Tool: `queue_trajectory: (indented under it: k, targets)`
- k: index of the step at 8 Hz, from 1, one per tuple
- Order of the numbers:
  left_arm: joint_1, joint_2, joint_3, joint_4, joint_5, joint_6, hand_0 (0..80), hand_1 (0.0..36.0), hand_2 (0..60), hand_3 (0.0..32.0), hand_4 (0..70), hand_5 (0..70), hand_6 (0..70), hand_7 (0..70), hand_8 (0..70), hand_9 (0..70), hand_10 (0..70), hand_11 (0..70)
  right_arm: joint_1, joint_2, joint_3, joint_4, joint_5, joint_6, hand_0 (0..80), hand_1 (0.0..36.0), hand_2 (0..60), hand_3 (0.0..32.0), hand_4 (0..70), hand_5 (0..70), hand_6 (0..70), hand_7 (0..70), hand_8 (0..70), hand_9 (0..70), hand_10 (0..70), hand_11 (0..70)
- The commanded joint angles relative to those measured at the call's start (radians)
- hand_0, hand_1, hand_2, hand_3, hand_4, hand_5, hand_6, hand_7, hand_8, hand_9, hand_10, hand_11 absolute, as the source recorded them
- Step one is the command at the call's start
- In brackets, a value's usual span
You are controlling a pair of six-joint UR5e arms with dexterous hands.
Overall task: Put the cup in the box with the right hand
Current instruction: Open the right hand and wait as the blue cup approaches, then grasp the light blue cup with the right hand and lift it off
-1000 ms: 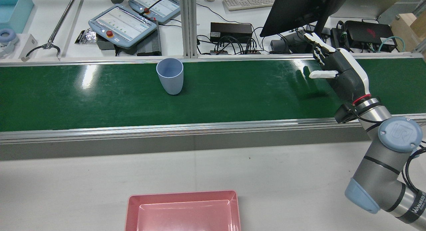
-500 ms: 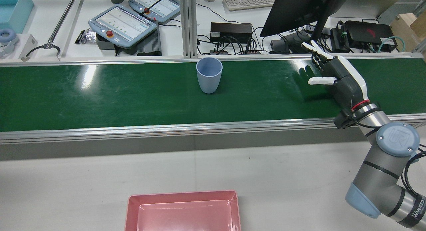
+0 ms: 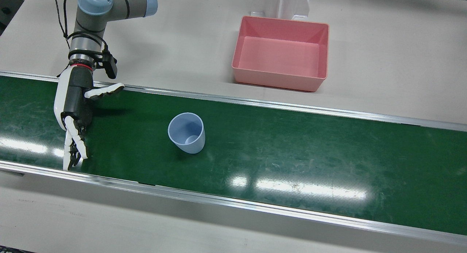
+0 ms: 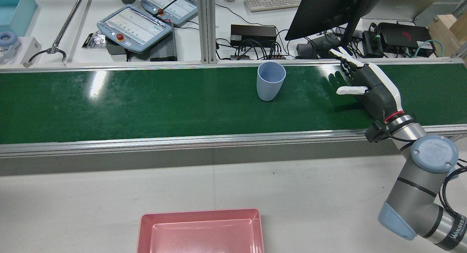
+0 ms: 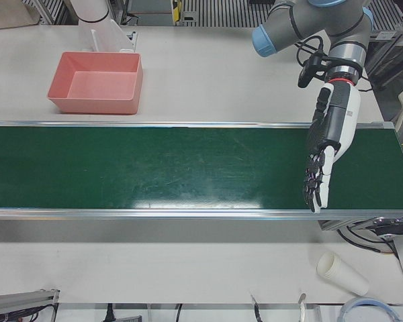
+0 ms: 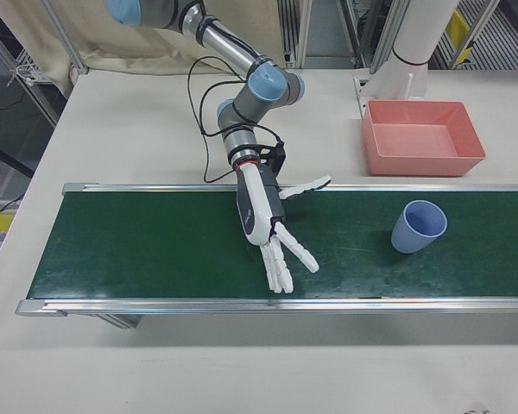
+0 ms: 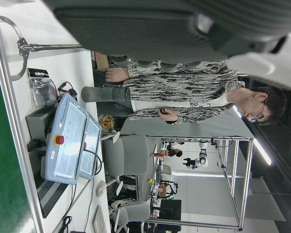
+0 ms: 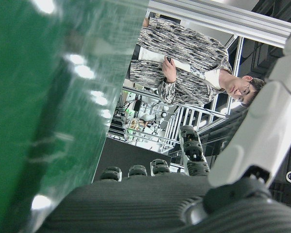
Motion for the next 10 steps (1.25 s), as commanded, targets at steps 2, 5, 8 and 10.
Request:
queue_trajectory:
  k: [2,5,8,10]
  targets:
    - [0.0,0.0,0.0,-0.002,0.0,0.001,0.0,0.0,0.0,0.0,0.0,0.0,0.0,0.0,0.0,0.0,0.0,0.0,-0.003,0.003,-0.007,0.0,0.0,-0.001,43.4,8.5,0.0,1.0,0.0,3.3,2.0,7.2,1.5,1.2,1.1,2.6]
    - [0.0,0.0,0.0,0.0,0.0,0.0,0.0,0.0,0.0,0.0,0.0,0.0,0.0,0.0,0.0,0.0,0.0,0.0,0.0,0.003,-0.007,-0.005,0.003,-0.001,43.6,8.6,0.0,0.0,0.0,3.3,2.4,8.1,1.8,1.7,1.1,2.6]
    - [0.0,0.0,-0.001,0.0,0.002,0.0,0.0,0.0,0.0,0.0,0.0,0.0,0.0,0.0,0.0,0.0,0.0,0.0,0.003,0.004,-0.02,-0.049,0.006,-0.011,46.0,12.5,20.9,0.0,27.7,6.8,20.7,70.0,32.6,55.8,20.1,29.7]
    - [0.0,0.0,0.0,0.0,0.0,0.001,0.0,0.0,0.0,0.0,0.0,0.0,0.0,0.0,0.0,0.0,0.0,0.0,0.043,0.001,-0.01,-0.051,0.006,-0.01,46.7,21.4,60.0,0.0,33.3,13.0,35.8,70.0,59.2,70.0,43.2,61.1]
